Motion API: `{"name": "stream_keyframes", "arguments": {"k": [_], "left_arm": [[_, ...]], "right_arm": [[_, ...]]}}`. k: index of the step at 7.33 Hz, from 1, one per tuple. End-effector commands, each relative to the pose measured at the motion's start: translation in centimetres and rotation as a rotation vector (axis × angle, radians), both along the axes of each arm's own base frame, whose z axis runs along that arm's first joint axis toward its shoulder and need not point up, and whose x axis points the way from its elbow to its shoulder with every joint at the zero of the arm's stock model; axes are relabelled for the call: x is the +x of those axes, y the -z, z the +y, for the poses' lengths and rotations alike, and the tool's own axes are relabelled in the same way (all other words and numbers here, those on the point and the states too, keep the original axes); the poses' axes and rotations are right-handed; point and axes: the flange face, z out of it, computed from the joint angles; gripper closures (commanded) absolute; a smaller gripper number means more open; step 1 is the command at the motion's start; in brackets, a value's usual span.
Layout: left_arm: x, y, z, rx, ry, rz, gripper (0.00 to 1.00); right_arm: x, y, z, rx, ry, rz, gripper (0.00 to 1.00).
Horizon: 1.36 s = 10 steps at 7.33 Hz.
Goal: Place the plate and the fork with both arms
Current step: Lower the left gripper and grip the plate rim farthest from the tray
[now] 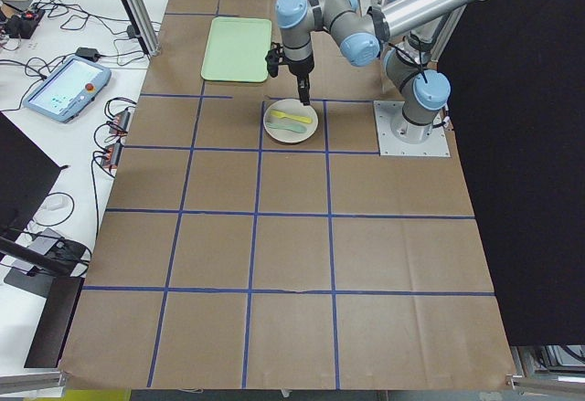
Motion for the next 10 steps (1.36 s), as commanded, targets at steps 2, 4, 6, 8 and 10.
{"name": "stream_keyframes", "arguments": {"k": [2,4,6,8,10], "left_arm": [[2.8,5.7,-3.0,-0.039,-0.047,0.044,0.0],[5.8,10.1,-3.7,-0.104,-0.108,0.108,0.0],[6.2,11.3,-3.5,-0.132,-0.039,0.108,0.01],[6.9,13.7,-3.7,-0.099,-0.044,0.152,0.01],[7.4,15.4,-3.4,-0.082,-0.02,0.191,0.02]], "right_arm": [[0.0,0.2,-0.3,0.007,0.001,-0.003,0.0],[0.0,0.1,-0.2,0.004,0.001,-0.004,0.0],[-0.1,0.0,-0.2,0.0,0.002,-0.004,0.0],[-0.1,0.0,-0.1,0.002,0.004,-0.004,0.0],[-0.1,0.0,-0.1,0.002,0.004,-0.004,0.0]]}}
